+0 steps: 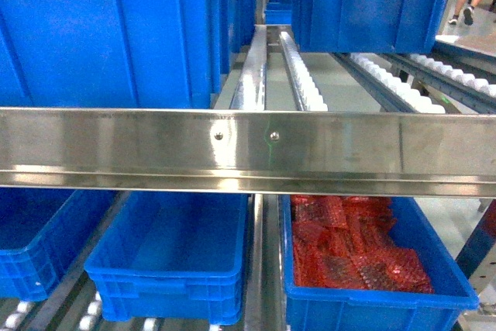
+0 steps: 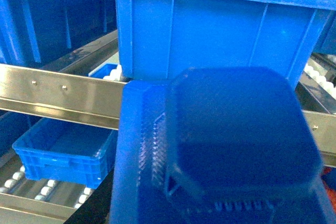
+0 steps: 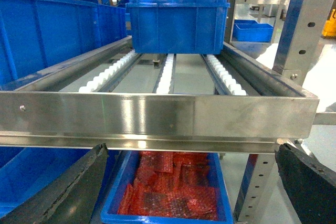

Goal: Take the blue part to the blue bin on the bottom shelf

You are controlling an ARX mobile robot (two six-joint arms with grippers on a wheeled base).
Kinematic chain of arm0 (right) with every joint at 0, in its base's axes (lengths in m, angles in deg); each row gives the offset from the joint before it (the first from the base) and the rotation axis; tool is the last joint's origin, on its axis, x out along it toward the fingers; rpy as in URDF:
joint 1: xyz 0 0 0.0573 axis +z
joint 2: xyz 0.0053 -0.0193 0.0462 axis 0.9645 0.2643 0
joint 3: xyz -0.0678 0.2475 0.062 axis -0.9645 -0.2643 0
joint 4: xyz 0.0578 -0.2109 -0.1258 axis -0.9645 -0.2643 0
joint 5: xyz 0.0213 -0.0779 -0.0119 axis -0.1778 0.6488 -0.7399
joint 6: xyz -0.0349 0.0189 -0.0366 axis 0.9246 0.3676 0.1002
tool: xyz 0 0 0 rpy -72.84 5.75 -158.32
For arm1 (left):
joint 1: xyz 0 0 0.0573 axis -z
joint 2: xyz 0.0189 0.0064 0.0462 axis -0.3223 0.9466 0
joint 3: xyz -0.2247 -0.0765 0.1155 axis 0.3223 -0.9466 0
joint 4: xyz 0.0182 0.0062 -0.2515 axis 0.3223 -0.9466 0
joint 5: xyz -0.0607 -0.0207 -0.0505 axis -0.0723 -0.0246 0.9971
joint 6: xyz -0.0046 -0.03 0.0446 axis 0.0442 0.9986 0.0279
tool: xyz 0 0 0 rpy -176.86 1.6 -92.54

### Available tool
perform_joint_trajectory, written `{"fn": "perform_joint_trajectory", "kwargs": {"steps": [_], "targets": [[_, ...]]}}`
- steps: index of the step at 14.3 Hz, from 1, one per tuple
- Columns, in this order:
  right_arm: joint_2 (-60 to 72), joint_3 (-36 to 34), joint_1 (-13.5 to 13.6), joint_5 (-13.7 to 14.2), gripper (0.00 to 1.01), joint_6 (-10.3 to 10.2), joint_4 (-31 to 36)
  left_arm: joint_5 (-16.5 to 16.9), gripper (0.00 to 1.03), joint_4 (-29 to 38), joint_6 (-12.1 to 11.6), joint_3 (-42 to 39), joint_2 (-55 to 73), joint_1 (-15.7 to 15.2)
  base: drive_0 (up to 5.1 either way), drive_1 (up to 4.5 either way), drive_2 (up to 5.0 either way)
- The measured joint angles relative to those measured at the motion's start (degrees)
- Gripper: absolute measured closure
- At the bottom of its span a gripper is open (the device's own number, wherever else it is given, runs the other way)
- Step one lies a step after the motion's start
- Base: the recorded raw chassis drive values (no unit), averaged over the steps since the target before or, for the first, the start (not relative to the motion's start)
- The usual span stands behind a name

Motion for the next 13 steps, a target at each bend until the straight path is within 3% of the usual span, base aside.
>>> {"fn": "perform_joint_trajectory", "kwargs": {"steps": [6,13], "targets": [[0.0,0.0,0.0,0.0,0.03,0.0,0.0,0.0,0.59,0.0,0.0,0.0,0.0,0.0,-4.9,2.46,2.5],[0.0,0.0,0.0,0.1,0.03,0.0,0.0,0.0,0.59,0.1,0.0,0.0,0.0,0.0,0.0,0.0,0.0]]}}
